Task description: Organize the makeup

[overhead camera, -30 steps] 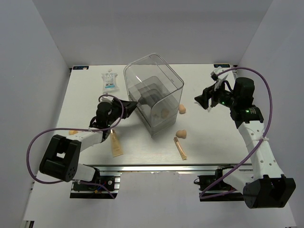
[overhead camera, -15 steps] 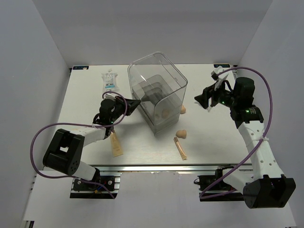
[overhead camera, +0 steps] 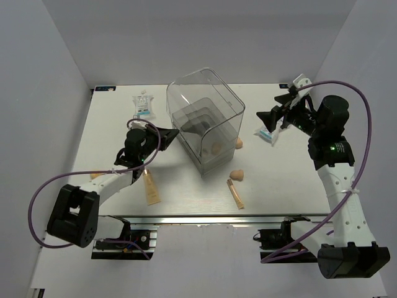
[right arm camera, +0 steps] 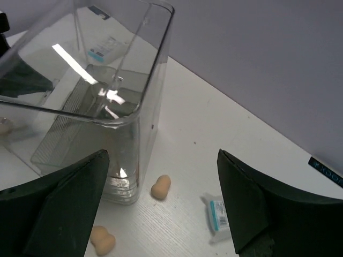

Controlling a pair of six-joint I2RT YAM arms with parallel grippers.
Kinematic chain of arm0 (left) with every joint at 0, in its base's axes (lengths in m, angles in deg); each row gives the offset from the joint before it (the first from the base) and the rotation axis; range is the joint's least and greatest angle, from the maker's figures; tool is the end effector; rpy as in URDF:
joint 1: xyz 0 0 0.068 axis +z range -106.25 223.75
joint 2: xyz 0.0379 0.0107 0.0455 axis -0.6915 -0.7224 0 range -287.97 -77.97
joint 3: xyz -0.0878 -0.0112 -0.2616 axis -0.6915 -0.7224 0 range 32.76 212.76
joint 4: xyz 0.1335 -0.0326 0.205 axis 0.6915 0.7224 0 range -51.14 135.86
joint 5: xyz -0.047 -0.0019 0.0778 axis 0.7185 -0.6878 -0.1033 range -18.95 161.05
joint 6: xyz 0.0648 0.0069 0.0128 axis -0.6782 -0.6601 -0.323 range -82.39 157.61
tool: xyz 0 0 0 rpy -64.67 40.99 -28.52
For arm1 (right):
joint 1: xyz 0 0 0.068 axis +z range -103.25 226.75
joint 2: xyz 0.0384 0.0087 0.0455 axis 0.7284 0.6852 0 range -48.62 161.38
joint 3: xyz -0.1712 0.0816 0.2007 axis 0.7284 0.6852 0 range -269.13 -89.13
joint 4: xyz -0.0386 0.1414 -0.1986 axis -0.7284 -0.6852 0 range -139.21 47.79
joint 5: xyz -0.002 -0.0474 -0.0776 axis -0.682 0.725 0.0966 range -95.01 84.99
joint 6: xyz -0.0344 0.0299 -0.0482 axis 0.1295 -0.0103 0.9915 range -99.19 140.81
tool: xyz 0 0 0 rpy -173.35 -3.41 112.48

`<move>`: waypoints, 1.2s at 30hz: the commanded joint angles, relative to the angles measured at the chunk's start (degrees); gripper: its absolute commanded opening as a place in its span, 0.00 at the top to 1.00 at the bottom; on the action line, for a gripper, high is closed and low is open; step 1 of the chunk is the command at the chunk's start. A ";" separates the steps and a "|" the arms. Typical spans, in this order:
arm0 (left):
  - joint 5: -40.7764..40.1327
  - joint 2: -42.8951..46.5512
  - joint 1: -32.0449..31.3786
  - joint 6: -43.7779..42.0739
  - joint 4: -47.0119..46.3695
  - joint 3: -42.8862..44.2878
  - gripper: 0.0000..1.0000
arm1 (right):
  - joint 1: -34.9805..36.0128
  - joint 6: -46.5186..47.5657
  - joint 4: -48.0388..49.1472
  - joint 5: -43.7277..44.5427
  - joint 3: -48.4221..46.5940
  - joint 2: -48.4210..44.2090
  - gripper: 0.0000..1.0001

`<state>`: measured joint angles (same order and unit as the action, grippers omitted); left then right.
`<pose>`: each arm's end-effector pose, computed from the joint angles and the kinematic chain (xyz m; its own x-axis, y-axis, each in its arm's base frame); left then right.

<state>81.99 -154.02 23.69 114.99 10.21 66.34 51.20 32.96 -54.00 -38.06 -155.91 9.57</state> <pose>0.2663 -0.1078 0.2325 -0.5465 -0.8205 -0.1679 -0.1076 0.2676 -0.9575 0.2119 0.0452 0.4278 0.0734 -0.1712 -0.9825 -0.6060 0.7748 -0.1803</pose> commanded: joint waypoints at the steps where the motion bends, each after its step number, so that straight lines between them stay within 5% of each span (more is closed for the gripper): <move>1: 0.05 5.03 0.28 -1.80 1.39 3.77 1.00 | -0.32 -0.20 3.53 -6.89 -2.65 -0.80 0.13; 8: -1.09 12.76 1.42 -2.85 7.28 5.79 1.00 | 6.51 17.60 1.87 -19.94 -2.56 -1.42 0.11; 14: -2.06 17.16 1.95 -3.12 10.27 10.00 1.00 | 19.79 30.99 -2.71 -13.36 -5.72 1.65 0.11; 23: -2.68 15.67 2.04 -3.03 9.92 15.28 1.00 | 35.70 35.48 1.84 2.89 -1.63 1.15 0.20; 32: -2.41 15.32 2.65 -2.59 10.36 16.16 1.00 | 41.16 50.51 12.92 9.50 0.95 0.95 0.13; 36: -2.41 15.06 3.09 -1.98 9.57 16.08 1.00 | 42.48 52.90 10.58 8.19 -0.10 1.66 0.13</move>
<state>78.36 -139.27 26.45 112.68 22.52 79.65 92.68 81.02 -46.43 -30.61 -155.34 11.25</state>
